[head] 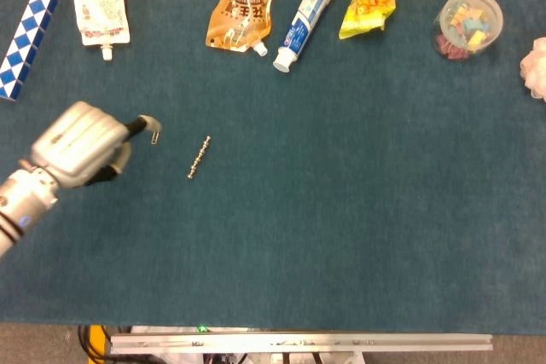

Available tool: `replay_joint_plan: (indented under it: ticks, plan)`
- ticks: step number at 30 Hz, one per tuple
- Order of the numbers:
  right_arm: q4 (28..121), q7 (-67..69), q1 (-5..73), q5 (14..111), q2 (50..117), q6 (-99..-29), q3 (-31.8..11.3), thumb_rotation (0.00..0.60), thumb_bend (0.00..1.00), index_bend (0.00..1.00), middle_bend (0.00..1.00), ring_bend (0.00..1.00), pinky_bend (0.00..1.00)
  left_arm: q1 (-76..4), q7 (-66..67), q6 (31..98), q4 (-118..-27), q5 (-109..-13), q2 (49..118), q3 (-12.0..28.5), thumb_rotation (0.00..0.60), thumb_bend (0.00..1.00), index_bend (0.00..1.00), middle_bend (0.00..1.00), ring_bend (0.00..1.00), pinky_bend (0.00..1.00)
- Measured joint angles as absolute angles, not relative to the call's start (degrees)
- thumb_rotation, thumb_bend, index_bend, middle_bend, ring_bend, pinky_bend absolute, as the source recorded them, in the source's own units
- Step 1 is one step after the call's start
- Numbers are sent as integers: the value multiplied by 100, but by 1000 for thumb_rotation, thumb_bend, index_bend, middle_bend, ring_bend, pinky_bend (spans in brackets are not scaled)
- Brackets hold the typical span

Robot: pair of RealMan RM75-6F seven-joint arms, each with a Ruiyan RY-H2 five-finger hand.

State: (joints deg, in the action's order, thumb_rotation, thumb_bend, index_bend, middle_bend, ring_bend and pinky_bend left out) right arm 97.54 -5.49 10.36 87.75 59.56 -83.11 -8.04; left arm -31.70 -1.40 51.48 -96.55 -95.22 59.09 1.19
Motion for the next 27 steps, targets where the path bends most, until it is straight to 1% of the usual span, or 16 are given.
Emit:
replay_joint_plan:
  ticks: [4,13,22,27]
  plan:
    - [9742,-547,1032,8709,5972,-8266,-774,600,289,400,397,301,303,-3497,-175,4724,-9689,-9433,6073,140,600,802,237,1000,1000,932]
    - [9728,-553,1091,8628,6042,-8127,-738,600,289,400,399,307,303,-3968,174,4036,-9652,-9068,6450,182,600,819,210,1000,1000,940]
    - [9646,-434,1053,8574,6066,-8159,-695,600,289,400,399,308,303,-4226,872,3624,-9471,-8201,6852,214,600,819,210,1000,1000,940]
    - [9589,-355,1023,8556,6067,-8178,-670,600,289,400,399,310,303,-4296,1141,3543,-9389,-7806,6951,184,600,819,211,1000,1000,940]
